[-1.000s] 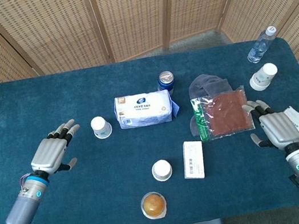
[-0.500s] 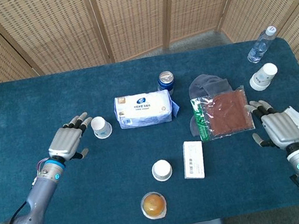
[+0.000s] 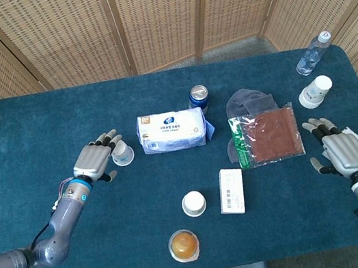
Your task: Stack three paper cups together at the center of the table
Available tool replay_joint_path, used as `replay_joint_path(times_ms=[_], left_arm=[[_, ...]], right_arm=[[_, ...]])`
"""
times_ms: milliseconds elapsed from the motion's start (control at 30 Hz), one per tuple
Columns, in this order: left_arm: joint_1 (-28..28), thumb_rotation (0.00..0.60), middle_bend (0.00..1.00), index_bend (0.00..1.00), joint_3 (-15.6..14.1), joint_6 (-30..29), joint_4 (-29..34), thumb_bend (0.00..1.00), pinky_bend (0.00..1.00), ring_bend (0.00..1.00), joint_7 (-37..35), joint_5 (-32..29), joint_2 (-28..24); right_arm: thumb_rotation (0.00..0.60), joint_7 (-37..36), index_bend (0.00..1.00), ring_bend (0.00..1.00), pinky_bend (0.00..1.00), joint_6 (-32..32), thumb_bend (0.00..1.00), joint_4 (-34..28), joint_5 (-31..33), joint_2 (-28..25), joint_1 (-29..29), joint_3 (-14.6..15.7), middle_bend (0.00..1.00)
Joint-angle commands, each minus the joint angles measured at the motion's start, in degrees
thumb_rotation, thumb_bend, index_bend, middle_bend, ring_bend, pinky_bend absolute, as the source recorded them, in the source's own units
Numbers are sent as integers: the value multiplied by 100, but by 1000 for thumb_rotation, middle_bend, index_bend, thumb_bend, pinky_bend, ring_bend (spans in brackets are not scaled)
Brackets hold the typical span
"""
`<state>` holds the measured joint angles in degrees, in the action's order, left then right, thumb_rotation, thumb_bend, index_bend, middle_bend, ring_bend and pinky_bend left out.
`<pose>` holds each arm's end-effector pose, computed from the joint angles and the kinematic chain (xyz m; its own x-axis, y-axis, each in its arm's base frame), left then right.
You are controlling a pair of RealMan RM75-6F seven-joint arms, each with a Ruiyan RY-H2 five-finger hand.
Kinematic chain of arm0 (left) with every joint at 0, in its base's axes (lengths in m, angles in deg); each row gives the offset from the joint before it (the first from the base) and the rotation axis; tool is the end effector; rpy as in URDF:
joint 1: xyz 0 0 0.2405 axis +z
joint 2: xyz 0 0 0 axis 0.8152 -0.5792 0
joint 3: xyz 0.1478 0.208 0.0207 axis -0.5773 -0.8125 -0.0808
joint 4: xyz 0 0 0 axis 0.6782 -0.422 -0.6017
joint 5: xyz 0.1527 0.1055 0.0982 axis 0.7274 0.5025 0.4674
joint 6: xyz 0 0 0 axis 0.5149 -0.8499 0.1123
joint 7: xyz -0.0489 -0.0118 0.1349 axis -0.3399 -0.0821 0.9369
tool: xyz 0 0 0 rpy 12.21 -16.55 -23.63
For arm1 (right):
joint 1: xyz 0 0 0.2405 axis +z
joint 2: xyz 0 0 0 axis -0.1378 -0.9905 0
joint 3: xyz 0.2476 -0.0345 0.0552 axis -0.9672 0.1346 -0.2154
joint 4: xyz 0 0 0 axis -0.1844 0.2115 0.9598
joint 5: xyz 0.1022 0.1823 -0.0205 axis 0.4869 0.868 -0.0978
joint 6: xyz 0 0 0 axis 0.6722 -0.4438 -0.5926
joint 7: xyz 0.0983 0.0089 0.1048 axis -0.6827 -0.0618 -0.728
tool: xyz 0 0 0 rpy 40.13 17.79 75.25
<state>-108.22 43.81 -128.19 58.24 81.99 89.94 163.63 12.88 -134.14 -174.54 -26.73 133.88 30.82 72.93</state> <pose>-0.1544 0.3819 0.0210 0.5386 0.3911 0.7463 0.8422 -0.2753 -0.4635 -0.2646 -0.2709 0.1527 0.4029 -0.2457 0.8817 -0.9110 -0.0149 0.4122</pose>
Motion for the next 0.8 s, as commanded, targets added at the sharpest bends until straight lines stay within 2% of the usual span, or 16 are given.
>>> replay_joint_path(times_ms=[33,167,267,533,667,800], left_arm=[[-128,600,0,0,59,138,-225,373,246,0,-28,-142,157],[-242,600,0,5,105,241,-440,372,273,0,-66,-232,308],[-287,600,0,51,103,257,-551,373,311,15,-86,-251,399],[-351,600,138,244,64,268,-797,372,461,279,-94,-377,554],[-353,600,205,319,49,274,-895,372,530,332,-127,-388,604],[-337,600,240,328,54,256,-934,372,561,356,-181,-382,613]], right_arm=[[600,-8,99,0,377,-6,445,-7,12,-15,-13,-4,80],[600,-16,99,0,377,-7,445,-6,34,-32,-29,-8,80],[600,-44,100,0,377,-14,446,4,52,-45,-45,-17,80],[600,-170,100,0,377,-26,446,-4,66,-124,-105,-38,80],[600,-204,101,0,377,-7,446,16,69,-121,-104,-52,80],[600,-206,101,0,378,-4,445,13,74,-120,-103,-64,80]])
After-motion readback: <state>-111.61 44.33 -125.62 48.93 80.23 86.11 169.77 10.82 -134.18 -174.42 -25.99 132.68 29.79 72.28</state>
